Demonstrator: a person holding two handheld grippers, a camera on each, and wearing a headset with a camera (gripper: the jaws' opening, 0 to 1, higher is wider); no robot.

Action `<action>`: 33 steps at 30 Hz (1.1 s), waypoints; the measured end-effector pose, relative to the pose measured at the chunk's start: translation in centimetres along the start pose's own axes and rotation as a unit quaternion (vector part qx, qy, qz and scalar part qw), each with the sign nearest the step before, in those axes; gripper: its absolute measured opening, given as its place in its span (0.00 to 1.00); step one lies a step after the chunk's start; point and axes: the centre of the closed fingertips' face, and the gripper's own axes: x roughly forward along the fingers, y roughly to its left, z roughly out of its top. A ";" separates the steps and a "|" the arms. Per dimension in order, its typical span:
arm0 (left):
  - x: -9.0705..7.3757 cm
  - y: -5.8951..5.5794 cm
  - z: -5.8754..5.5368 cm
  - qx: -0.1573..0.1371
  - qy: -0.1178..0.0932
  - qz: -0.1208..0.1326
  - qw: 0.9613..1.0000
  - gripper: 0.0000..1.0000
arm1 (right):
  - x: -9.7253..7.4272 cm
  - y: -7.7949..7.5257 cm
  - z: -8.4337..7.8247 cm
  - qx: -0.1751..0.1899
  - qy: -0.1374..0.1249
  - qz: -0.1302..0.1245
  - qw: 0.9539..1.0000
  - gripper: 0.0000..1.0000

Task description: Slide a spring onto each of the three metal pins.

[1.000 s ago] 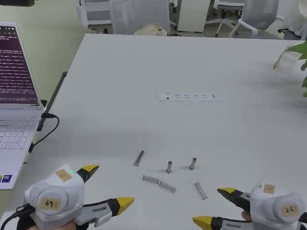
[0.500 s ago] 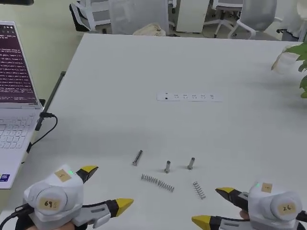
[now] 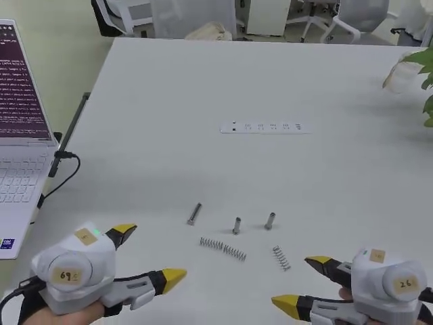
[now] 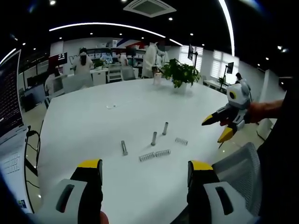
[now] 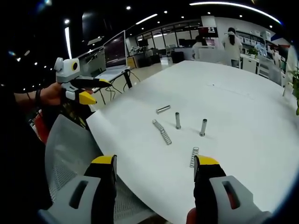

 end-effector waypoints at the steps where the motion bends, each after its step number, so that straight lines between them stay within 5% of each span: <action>1: 0.0 0.0 0.0 -0.001 0.000 0.001 1.000 0.71 | 0.0 0.0 0.0 0.000 0.000 0.000 1.000 0.66; 16: 0.1 0.3 -1.0 -0.001 0.012 0.004 1.000 0.69 | 0.3 0.4 -0.3 -0.001 0.005 0.007 1.000 0.65; 33: 2.7 1.3 0.2 0.000 0.001 -0.008 1.000 0.66 | -0.4 -0.1 -0.4 -0.007 0.012 0.005 1.000 0.64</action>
